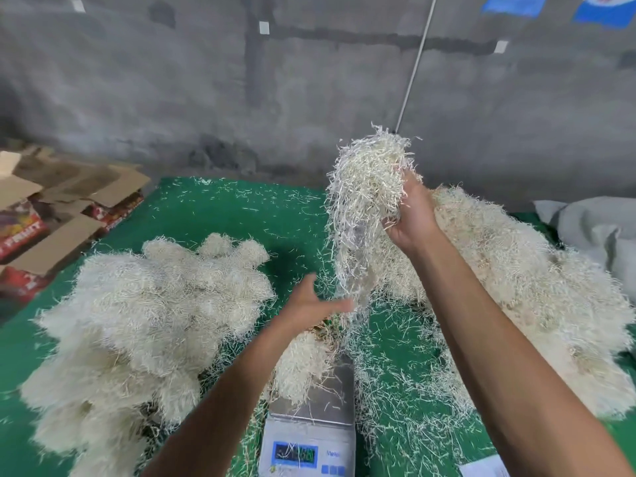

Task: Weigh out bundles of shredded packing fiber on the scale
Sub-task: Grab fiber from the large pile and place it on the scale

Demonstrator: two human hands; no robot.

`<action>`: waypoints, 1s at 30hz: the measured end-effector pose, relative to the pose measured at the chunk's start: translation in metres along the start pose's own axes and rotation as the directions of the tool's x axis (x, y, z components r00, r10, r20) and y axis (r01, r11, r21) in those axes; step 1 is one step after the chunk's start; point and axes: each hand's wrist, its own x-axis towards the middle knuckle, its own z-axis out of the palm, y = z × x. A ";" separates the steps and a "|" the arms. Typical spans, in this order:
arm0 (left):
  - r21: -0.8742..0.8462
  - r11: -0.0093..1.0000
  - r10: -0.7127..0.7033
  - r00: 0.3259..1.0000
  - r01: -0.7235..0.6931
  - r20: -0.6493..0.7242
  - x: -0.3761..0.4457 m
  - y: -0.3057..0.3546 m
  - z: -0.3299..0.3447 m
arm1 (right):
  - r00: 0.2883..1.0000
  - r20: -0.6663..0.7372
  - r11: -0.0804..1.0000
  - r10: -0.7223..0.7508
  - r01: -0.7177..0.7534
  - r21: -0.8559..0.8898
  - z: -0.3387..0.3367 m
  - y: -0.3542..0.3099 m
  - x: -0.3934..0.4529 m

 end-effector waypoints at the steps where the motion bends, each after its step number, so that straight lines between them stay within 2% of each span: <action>1: -0.085 0.990 0.105 0.993 -0.109 -0.051 -0.005 0.023 -0.006 | 1.000 -0.003 1.000 0.004 -0.004 -0.028 0.000 0.005 -0.001; 3: -0.195 0.950 0.219 0.965 -0.245 -0.146 -0.011 0.059 -0.014 | 1.000 0.020 0.996 0.014 -0.012 -0.084 -0.001 0.017 -0.002; 5: -0.204 0.939 0.239 0.952 -0.277 -0.193 -0.011 0.074 -0.015 | 0.999 0.036 0.992 0.032 -0.027 -0.126 -0.001 0.028 -0.006; 7: -0.167 0.933 0.283 0.938 -0.317 -0.200 -0.011 0.068 -0.015 | 0.998 0.015 0.987 0.054 -0.051 -0.151 0.000 0.031 -0.008; 9: -0.132 0.898 0.389 0.897 -0.421 -0.210 -0.008 0.046 -0.010 | 0.998 -0.036 0.985 0.051 -0.057 -0.162 0.003 0.030 -0.006; 11: -0.072 0.886 0.429 0.868 -0.458 -0.251 -0.002 0.023 -0.004 | 0.997 -0.072 0.981 0.023 -0.036 -0.192 0.010 0.031 -0.003; 13: -0.018 0.897 0.420 0.867 -0.441 -0.268 0.003 0.006 0.003 | 0.996 -0.092 0.967 -0.009 -0.015 -0.253 0.019 0.034 -0.003; 15: -0.035 0.909 0.390 0.879 -0.414 -0.273 0.006 -0.008 0.007 | 0.995 -0.094 0.958 -0.020 -0.008 -0.287 0.028 0.042 -0.006; 20: -0.012 0.937 0.340 0.922 -0.348 -0.187 0.012 -0.047 0.010 | 0.994 -0.102 0.963 -0.027 -0.001 -0.270 0.036 0.054 -0.010; 24: 0.029 0.976 0.217 0.966 -0.215 -0.142 0.011 -0.074 0.017 | 0.992 -0.111 0.978 -0.055 0.032 -0.204 0.038 0.051 -0.007; 30: 0.131 0.987 0.118 0.980 -0.097 -0.158 0.010 -0.099 0.018 | 0.991 -0.123 0.997 -0.047 0.039 -0.064 0.037 0.035 -0.004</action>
